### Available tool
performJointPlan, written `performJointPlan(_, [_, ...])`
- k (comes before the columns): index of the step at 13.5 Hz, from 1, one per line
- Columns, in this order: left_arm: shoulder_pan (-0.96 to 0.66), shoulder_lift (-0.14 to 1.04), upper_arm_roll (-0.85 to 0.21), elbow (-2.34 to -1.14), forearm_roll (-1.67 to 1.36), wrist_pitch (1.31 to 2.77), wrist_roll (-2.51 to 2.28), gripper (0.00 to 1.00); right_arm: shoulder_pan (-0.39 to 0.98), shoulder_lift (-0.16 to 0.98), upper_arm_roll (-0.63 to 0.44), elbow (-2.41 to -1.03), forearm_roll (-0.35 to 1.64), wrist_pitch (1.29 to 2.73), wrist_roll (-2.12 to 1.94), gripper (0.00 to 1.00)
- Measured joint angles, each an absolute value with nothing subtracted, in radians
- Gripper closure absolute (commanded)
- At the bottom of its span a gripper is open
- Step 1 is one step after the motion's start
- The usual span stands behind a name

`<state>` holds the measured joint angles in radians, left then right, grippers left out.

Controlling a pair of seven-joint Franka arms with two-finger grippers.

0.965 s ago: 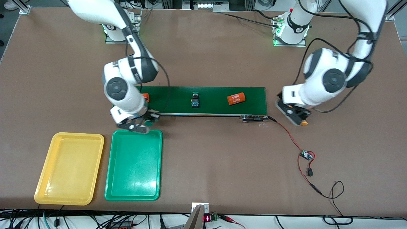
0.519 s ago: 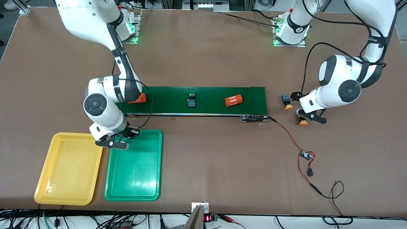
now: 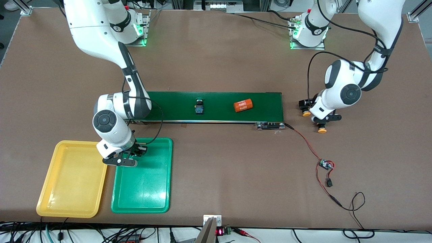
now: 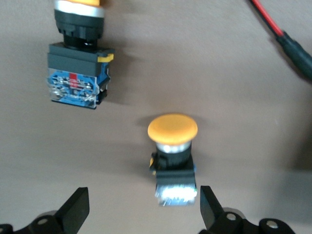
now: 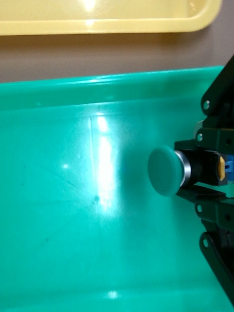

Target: Sort buttons by color to trays

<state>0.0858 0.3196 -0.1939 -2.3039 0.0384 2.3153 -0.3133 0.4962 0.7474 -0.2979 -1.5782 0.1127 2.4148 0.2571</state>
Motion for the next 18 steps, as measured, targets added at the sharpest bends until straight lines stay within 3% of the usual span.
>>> performJointPlan(1, [0.084, 0.333, -0.194, -2.304, 0.038, 2.336, -0.356, 0.00, 0.484, 0.760, -0.298, -1.578, 0.113, 2.425, 0.235, 0.78])
performJointPlan(2, [0.083, 0.340, -0.194, -2.304, 0.038, 2.346, -0.382, 0.00, 0.472, 0.771, -0.299, -1.577, 0.113, 2.430, 0.219, 0.41])
performJointPlan(3, [0.081, 0.344, -0.194, -2.304, 0.038, 2.353, -0.392, 0.12, 0.464, 0.778, -0.299, -1.575, 0.113, 2.434, 0.215, 0.00])
performJointPlan(5, [0.077, 0.355, -0.194, -2.304, 0.037, 2.374, -0.402, 0.37, 0.460, 0.779, -0.299, -1.571, 0.113, 2.436, 0.215, 0.00])
performJointPlan(6, [0.076, 0.363, -0.194, -2.304, 0.037, 2.383, -0.403, 0.58, 0.461, 0.778, -0.299, -1.564, 0.113, 2.436, 0.215, 0.00])
performJointPlan(7, [0.075, 0.371, -0.194, -2.304, 0.037, 2.389, -0.404, 0.66, 0.463, 0.775, -0.299, -1.555, 0.114, 2.436, 0.215, 0.00])
performJointPlan(10, [0.072, 0.375, -0.199, -2.303, 0.037, 2.391, -0.402, 0.66, 0.473, 0.726, -0.298, -1.545, 0.115, 2.372, 0.220, 0.00])
performJointPlan(13, [0.071, 0.366, -0.236, -2.292, 0.034, 2.351, -0.403, 0.66, 0.500, 0.628, -0.292, -1.547, 0.120, 2.175, 0.286, 0.00])
performJointPlan(18, [0.064, 0.278, -0.332, -2.100, -0.003, 2.062, -0.402, 0.68, 0.650, 0.490, -0.281, -1.669, 0.136, 2.082, 0.430, 0.00])
